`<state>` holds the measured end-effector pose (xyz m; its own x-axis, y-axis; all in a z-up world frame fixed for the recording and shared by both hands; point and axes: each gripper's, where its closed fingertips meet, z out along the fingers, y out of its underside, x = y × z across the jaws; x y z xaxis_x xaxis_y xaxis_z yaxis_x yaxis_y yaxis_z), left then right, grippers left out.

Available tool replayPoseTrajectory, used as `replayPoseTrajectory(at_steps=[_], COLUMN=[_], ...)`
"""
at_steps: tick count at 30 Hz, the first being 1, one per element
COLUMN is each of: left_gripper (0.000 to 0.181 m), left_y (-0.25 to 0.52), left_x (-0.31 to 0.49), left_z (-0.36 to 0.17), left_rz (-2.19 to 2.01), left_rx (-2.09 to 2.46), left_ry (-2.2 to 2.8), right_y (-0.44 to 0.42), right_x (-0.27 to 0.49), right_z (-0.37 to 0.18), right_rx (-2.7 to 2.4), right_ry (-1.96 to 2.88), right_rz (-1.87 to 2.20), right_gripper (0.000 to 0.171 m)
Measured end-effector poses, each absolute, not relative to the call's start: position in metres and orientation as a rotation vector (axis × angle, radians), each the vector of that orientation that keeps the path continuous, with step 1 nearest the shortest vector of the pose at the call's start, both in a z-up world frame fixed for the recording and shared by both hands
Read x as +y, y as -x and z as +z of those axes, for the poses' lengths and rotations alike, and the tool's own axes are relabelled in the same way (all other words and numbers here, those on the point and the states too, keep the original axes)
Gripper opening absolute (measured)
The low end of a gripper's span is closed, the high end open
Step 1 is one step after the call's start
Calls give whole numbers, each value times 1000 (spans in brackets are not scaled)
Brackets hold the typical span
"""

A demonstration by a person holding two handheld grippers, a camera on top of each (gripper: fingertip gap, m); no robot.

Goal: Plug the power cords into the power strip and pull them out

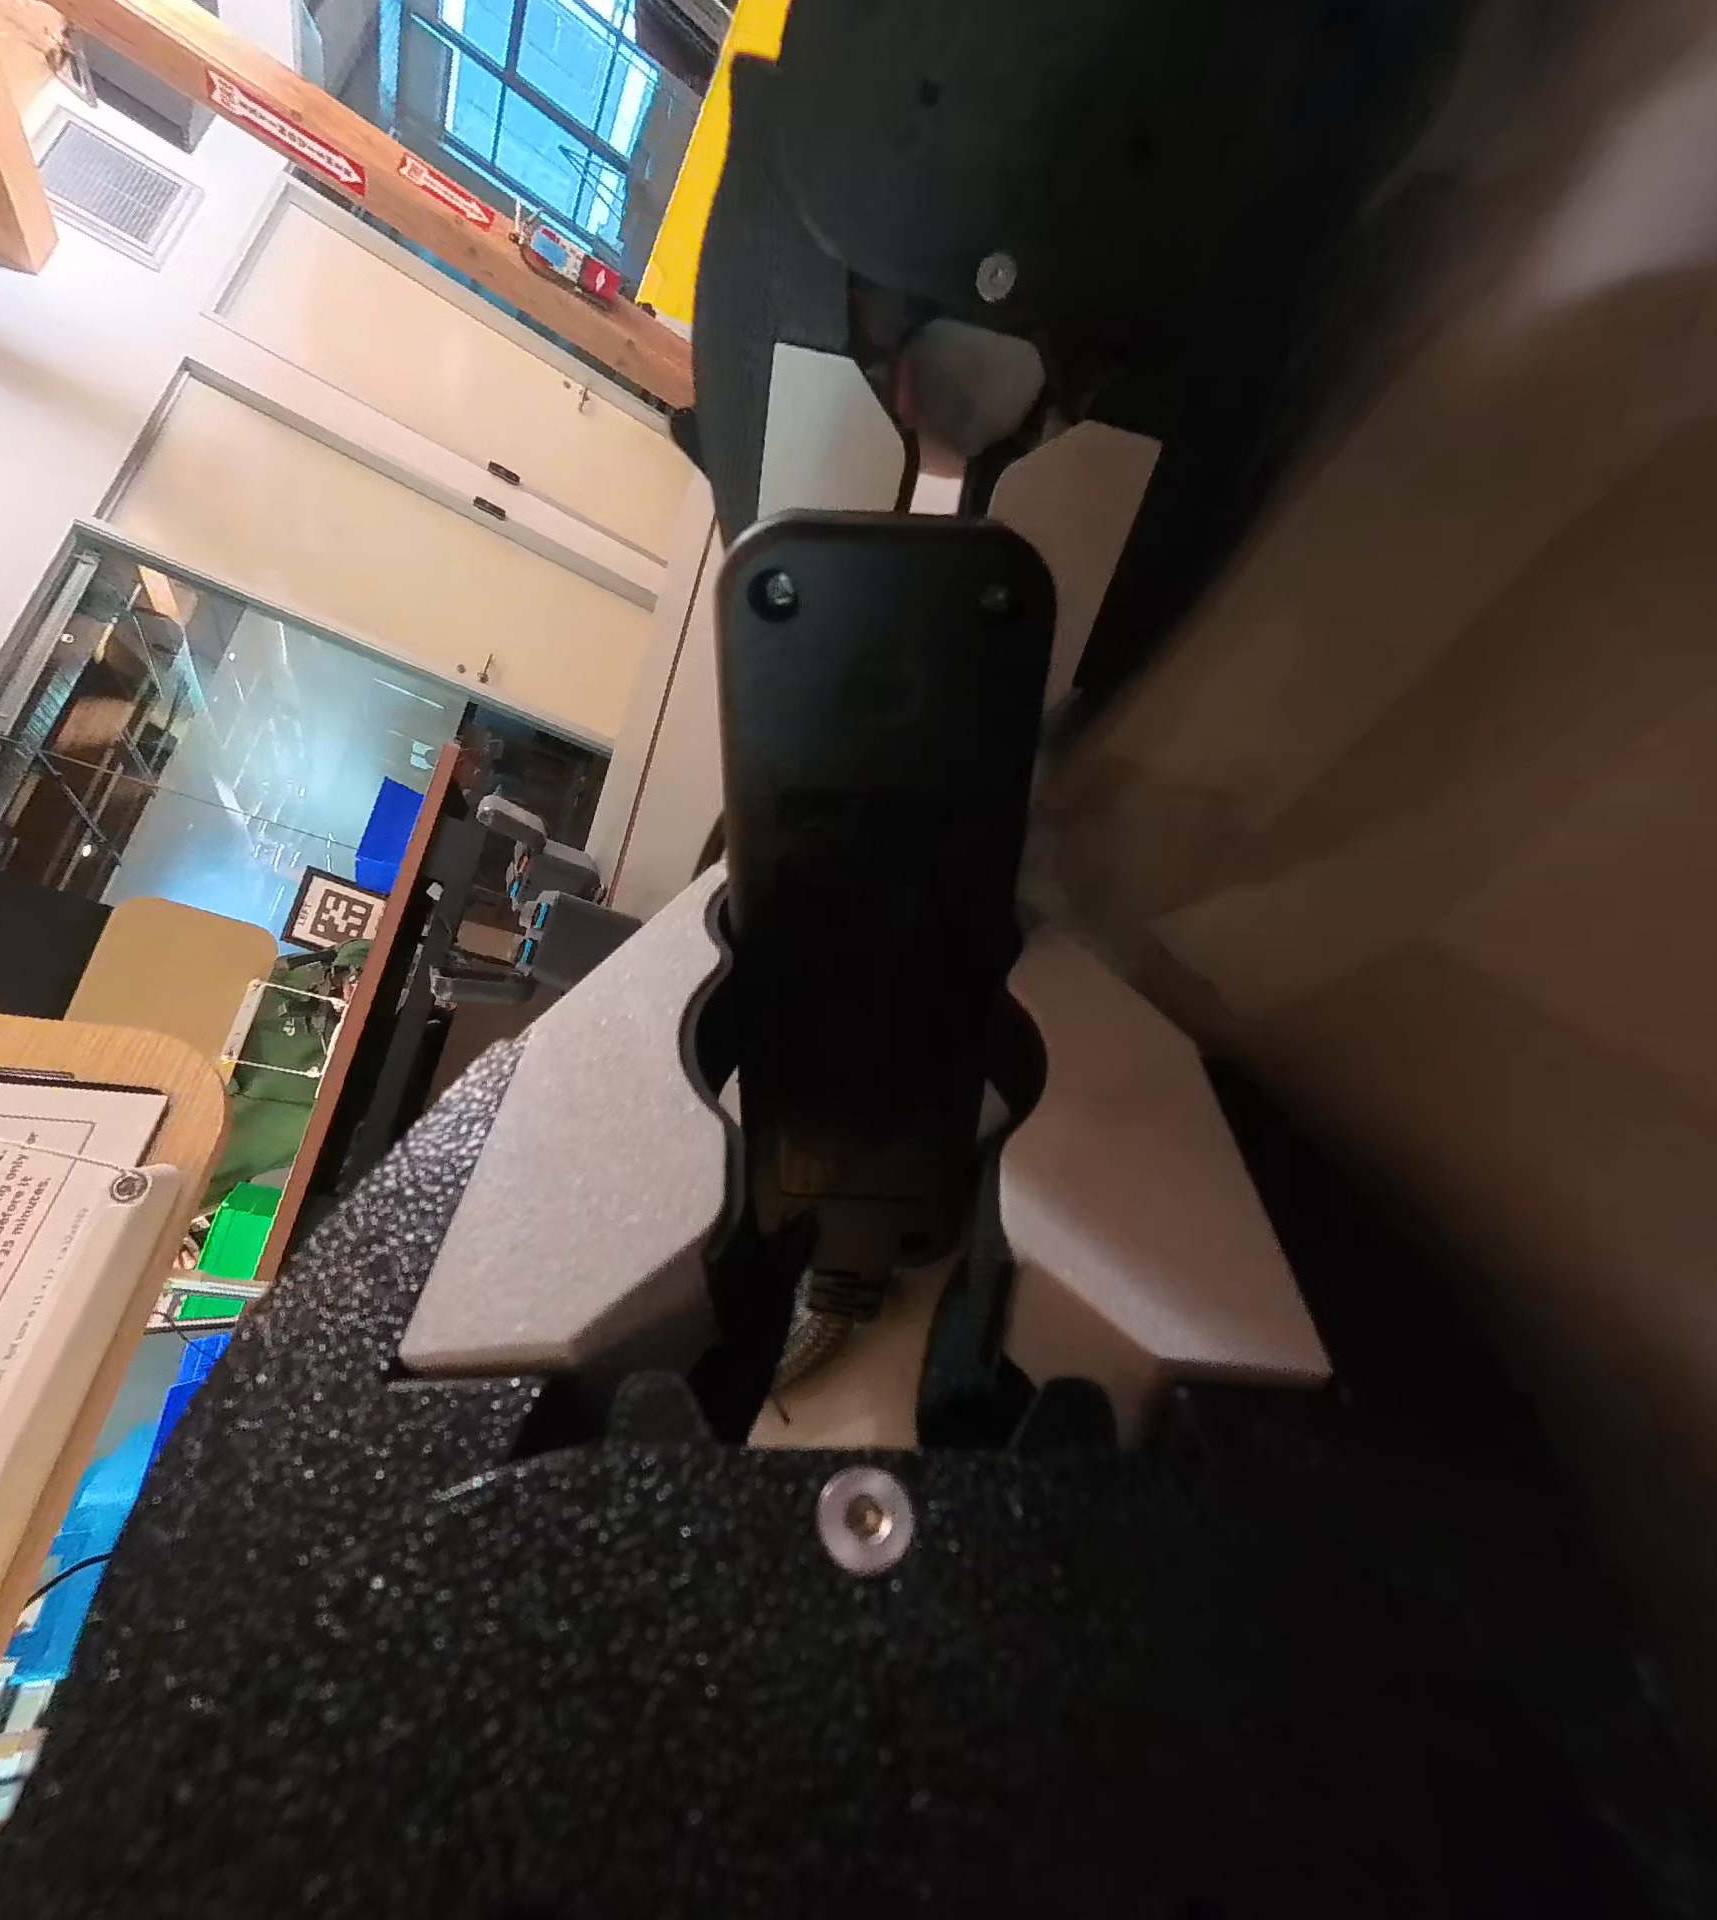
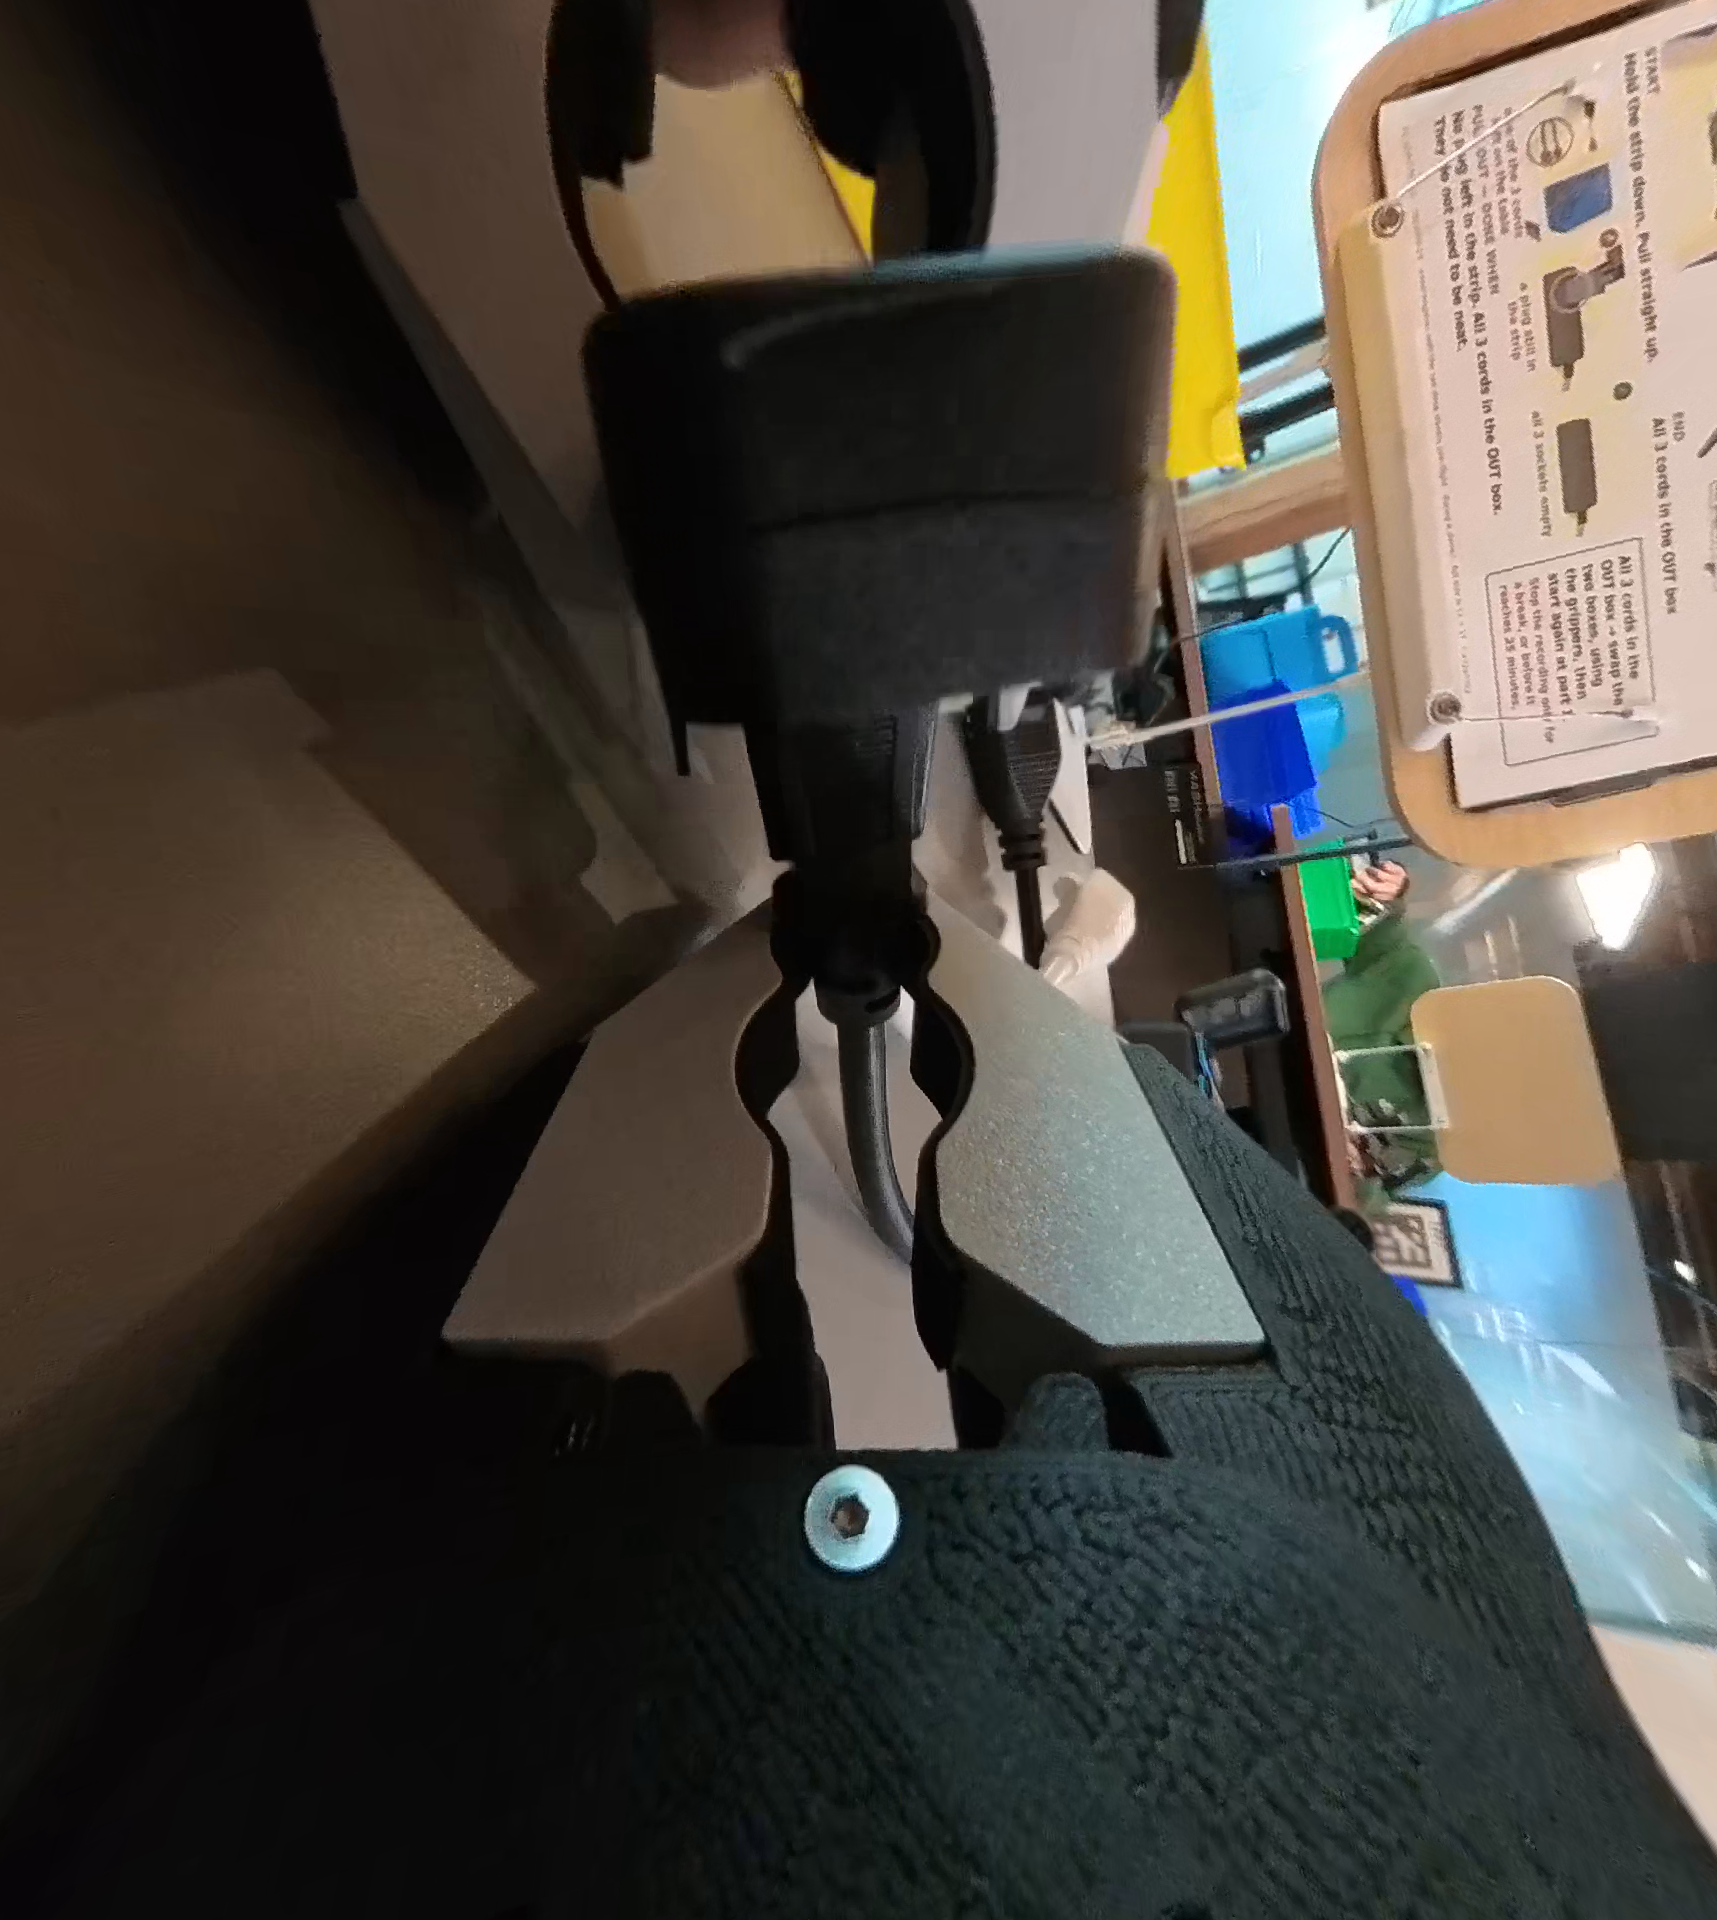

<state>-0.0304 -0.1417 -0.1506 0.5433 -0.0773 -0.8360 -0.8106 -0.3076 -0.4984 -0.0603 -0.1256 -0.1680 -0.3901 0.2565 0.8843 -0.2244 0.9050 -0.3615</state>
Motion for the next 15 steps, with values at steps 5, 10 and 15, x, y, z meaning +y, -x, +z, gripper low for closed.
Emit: replayPoseTrajectory(at_steps=[5,10,15], left_gripper=[43,44,43], left_y=[32,34,34], left_x=[-143,-145,-145], left_z=[-149,-148,-148], left_rz=[886,846,801], left_rx=[724,688,671], left_ry=[1748,1760,1763], right_y=[55,49,48], right_x=[-113,-113,-118], right_z=[-159,-160,-162], right_rx=[-1894,-1863,-1866], right_ry=[50,-72,-91], right_rz=[613,561,540], right_gripper=[34,18,12])
